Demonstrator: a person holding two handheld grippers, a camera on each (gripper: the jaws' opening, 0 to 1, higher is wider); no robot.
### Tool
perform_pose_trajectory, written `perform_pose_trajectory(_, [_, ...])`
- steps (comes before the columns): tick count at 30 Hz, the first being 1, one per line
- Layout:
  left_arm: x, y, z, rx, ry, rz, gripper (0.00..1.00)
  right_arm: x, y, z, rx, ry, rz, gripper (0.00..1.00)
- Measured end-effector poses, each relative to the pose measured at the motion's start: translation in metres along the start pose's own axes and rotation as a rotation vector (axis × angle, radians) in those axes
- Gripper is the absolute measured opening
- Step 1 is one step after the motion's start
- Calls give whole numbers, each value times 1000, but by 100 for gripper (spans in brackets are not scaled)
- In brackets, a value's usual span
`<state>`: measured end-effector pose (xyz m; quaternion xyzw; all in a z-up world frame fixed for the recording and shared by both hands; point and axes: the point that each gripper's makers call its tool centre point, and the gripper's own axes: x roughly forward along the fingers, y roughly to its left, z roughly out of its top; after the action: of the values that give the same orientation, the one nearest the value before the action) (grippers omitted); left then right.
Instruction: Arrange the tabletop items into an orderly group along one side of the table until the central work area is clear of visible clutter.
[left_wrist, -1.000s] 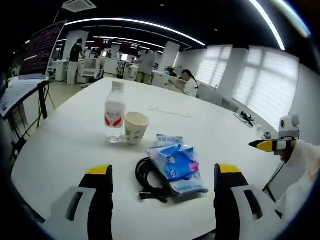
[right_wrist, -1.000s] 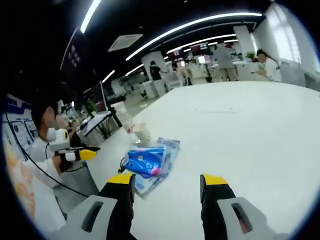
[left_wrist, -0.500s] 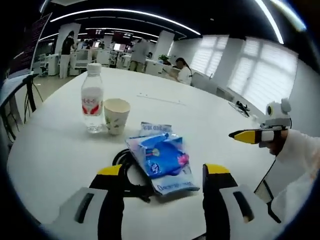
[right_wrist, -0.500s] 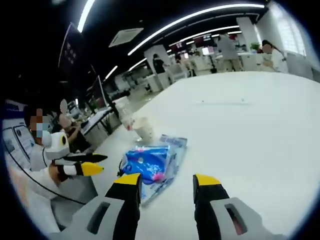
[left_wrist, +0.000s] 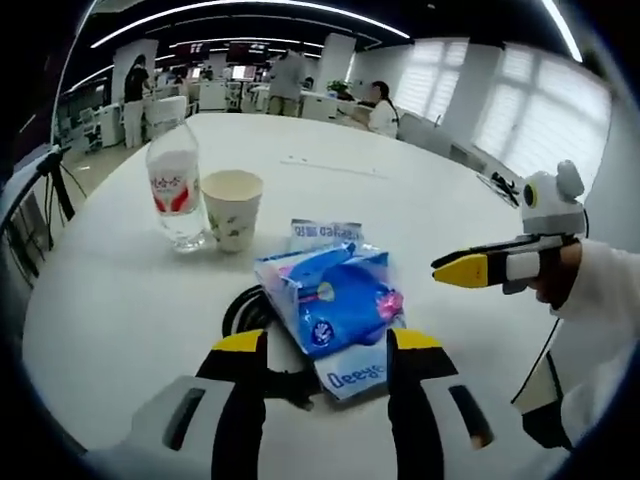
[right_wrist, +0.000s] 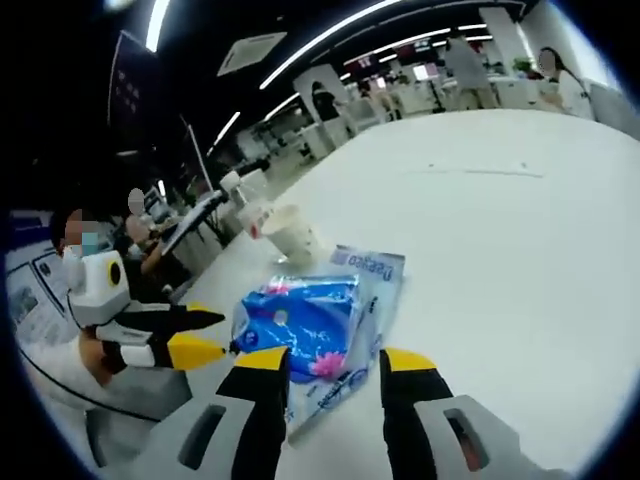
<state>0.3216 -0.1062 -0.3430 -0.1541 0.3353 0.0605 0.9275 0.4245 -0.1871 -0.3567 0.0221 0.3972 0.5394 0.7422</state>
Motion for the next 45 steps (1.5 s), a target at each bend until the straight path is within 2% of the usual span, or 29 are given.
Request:
perform_pose_trajectory(4, [4,11,-5,47,33,52,46,8,1,-11,-16,32,-2,36])
perform_pose_trajectory(10, [10,12,-9,21,49,35,37,25,1,-20,-44,64,12,35])
perform_pose_trajectory(12, [9,9,-9,15,55,29,33,31,7,-21,-55,80,17,34])
perform_pose_trajectory(16, [12,6,-10,9,66,17,25,37,10,-27,-67,98,27,27])
perform_pose_trajectory(19, [16,4,-12,-11,76,-1,17,39,12,-29,-79,105,28,18])
perform_pose_trajectory(23, [17,5,-15,-14,81,8,12,38,10,-34,-80,114,13,12])
perform_pose_trajectory(25, [16,5,-14,-26,73,3,6,37,6,-33,-62,106,-1,4])
perform_pose_trajectory(27, [16,2,-13,-32,67,-3,5,34,11,-31,-22,84,2,3])
perform_pose_trajectory(32, [16,0,-11,-38,61,-12,2,27,9,-24,-13,56,-4,0])
perform_pose_trajectory(45, [20,-30,5,-3,54,-86,0,2,-12,-6,36,-15,-29,0])
